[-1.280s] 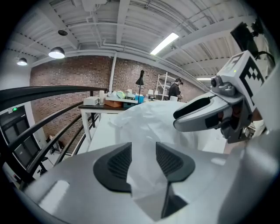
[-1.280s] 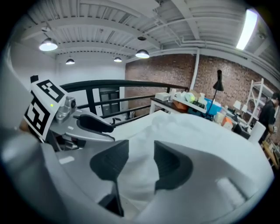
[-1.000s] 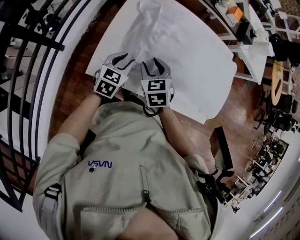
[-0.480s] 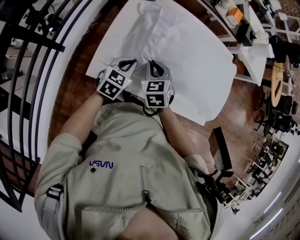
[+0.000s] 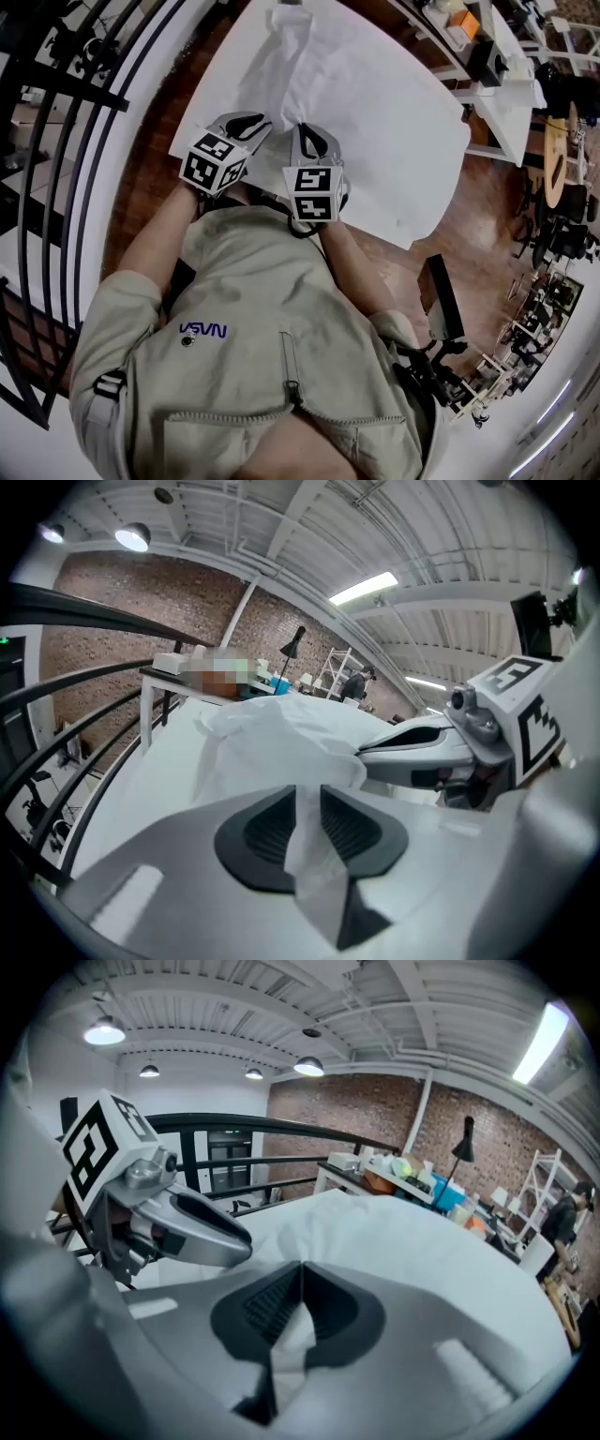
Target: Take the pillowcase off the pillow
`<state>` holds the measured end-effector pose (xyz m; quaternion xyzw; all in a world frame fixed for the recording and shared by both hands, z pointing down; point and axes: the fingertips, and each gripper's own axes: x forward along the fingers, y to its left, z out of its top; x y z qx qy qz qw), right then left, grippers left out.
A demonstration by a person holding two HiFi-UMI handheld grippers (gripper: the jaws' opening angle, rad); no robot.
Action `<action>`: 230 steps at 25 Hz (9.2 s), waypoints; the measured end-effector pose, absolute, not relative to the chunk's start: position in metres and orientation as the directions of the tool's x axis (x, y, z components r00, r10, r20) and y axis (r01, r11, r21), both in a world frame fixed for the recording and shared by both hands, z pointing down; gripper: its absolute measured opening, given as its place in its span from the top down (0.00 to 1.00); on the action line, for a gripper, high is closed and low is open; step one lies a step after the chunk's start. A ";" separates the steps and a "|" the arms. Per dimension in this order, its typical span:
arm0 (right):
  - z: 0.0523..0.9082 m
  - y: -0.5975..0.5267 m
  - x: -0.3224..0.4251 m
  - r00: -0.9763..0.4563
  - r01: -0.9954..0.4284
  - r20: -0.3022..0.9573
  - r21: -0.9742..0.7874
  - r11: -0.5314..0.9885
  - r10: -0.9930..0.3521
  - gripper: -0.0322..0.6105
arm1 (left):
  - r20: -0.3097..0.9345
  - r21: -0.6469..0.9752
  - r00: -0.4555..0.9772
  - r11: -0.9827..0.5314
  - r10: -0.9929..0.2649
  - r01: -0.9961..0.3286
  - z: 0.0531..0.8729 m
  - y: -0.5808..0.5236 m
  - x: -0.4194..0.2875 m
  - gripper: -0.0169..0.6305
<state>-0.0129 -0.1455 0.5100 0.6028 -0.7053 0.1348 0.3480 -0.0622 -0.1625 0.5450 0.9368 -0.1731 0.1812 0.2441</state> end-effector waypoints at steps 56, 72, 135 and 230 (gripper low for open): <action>0.452 -0.114 0.112 0.209 -0.978 0.495 0.127 -0.168 -0.843 0.94 | 0.430 0.359 0.791 -0.722 -0.435 -0.592 0.528 -0.191 -0.102 0.96; 0.511 -0.103 0.120 0.165 -0.982 0.640 0.031 -0.189 -0.750 0.94 | 0.538 0.387 0.771 -0.712 -0.342 -0.586 0.588 -0.179 -0.101 0.96; 0.448 -0.193 0.204 0.298 -0.954 0.597 0.207 -0.216 -0.745 0.94 | 0.503 0.137 0.705 -0.760 -0.500 -0.636 0.533 -0.319 -0.065 0.96; 0.398 -0.188 0.062 -0.096 -0.944 0.550 0.215 0.252 -0.830 0.93 | 0.524 0.282 0.773 -0.783 -0.358 -0.554 0.562 -0.177 -0.071 0.96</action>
